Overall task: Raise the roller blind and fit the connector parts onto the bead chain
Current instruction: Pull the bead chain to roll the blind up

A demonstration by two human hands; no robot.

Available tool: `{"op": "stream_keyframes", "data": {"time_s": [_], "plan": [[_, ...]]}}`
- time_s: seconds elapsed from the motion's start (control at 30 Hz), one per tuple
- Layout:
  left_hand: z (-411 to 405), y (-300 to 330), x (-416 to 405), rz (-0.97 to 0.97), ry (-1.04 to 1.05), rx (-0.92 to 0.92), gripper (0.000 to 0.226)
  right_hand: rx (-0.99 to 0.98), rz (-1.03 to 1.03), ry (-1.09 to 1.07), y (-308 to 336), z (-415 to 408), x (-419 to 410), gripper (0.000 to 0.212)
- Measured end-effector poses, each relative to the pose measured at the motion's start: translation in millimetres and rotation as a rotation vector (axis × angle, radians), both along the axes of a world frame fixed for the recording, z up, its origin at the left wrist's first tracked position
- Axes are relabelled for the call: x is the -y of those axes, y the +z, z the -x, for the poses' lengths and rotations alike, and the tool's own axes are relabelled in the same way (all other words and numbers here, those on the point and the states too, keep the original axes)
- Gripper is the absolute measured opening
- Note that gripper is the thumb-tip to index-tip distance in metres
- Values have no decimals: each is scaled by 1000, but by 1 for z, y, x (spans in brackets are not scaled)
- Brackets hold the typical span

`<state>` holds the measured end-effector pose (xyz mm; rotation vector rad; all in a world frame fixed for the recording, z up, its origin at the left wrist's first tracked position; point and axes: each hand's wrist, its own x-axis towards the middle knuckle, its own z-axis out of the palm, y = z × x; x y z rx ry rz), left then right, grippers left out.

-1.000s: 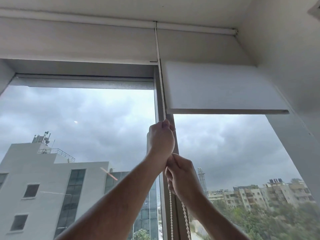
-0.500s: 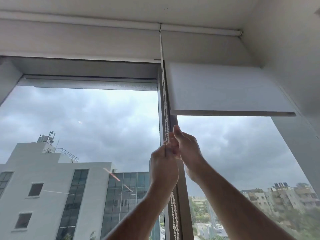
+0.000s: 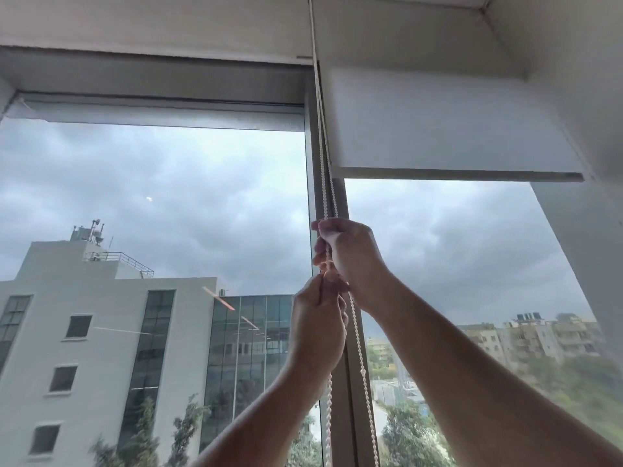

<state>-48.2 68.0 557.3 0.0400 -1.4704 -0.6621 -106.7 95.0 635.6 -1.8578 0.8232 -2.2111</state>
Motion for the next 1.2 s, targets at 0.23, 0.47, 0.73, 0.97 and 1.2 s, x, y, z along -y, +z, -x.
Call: {"op": "stream_keyframes", "data": {"time_s": [0.23, 0.47, 0.73, 0.97, 1.2], "plan": [[4, -61, 21, -66, -27, 70, 32, -48, -41, -125, -68, 14, 15, 14], [13, -131, 40, -144, -109, 94, 18, -37, -47, -216, -148, 31, 28, 13], [22, -243, 55, -305, -145, 166, 14, 12, -203, -144, -257, 48, 40, 15], [29, -324, 61, -423, -120, 244, 13, 64, -372, -117, -344, 63, 44, 11], [35, -393, 65, -535, -74, 302, 24, 104, -442, -181, -423, 88, 50, 7]]}}
